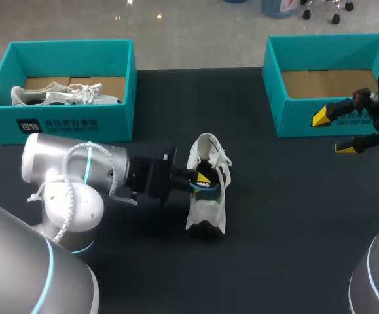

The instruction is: Take the shoe out of the shoebox, open the shoe tongue, remove and reinsert the insole, then place the shoe into the shoebox

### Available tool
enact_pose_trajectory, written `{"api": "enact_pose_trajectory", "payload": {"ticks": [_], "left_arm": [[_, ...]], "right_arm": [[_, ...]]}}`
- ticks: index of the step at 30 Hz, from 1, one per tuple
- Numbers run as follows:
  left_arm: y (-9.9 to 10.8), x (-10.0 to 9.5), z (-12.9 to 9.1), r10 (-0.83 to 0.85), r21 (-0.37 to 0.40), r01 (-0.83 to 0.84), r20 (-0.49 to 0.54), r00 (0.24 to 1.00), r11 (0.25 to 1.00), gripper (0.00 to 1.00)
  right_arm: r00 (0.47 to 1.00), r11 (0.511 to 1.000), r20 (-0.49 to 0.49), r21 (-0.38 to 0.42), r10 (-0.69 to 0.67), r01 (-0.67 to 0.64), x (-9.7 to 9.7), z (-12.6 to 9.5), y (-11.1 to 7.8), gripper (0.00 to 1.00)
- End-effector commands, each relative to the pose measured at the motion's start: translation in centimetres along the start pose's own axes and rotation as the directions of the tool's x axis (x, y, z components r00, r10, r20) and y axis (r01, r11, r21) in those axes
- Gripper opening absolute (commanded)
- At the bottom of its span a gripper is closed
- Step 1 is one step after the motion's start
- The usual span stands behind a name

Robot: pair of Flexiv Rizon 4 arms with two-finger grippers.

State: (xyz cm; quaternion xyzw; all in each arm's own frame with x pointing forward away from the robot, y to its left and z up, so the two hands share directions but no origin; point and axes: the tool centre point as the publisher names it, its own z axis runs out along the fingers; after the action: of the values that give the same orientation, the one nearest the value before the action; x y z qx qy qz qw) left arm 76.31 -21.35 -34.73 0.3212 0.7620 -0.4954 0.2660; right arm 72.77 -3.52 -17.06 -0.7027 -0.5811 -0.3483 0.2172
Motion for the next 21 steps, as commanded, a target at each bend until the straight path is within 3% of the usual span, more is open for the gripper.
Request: {"api": "enact_pose_trajectory", "payload": {"ticks": [1, 4, 7, 10, 21], "left_arm": [[0.6, -0.5, 0.8, -0.01, 0.0, 0.01, -0.002, 1.0, 1.0, 0.0], [0.3, -0.8, 0.6, -0.017, 0.006, 0.017, 0.006, 1.0, 1.0, 0.0], [-0.5, -0.8, 0.1, -0.019, 0.012, 0.019, 0.01, 1.0, 1.0, 0.41], [-1.2, -0.7, -0.5, -0.02, 0.015, 0.02, 0.012, 1.0, 1.0, 0.54], [-3.1, 0.6, -3.0, -0.019, -0.005, 0.019, -0.006, 1.0, 1.0, 0.4]], "right_arm": [[1.0, 1.0, 0.003, -0.001, 0.002, -0.002, 0.0, 0.0, 0.0, 1.0], [1.0, 1.0, 0.003, -0.001, 0.002, -0.002, 0.0, 0.0, 0.0, 1.0], [1.0, 1.0, 0.003, -0.001, 0.002, -0.002, 0.0, 0.0, 0.0, 1.0], [1.0, 1.0, 0.003, -0.001, 0.002, -0.002, 0.0, 0.0, 0.0, 1.0], [1.0, 1.0, 0.003, -0.001, 0.002, -0.002, 0.0, 0.0, 0.0, 1.0]]}}
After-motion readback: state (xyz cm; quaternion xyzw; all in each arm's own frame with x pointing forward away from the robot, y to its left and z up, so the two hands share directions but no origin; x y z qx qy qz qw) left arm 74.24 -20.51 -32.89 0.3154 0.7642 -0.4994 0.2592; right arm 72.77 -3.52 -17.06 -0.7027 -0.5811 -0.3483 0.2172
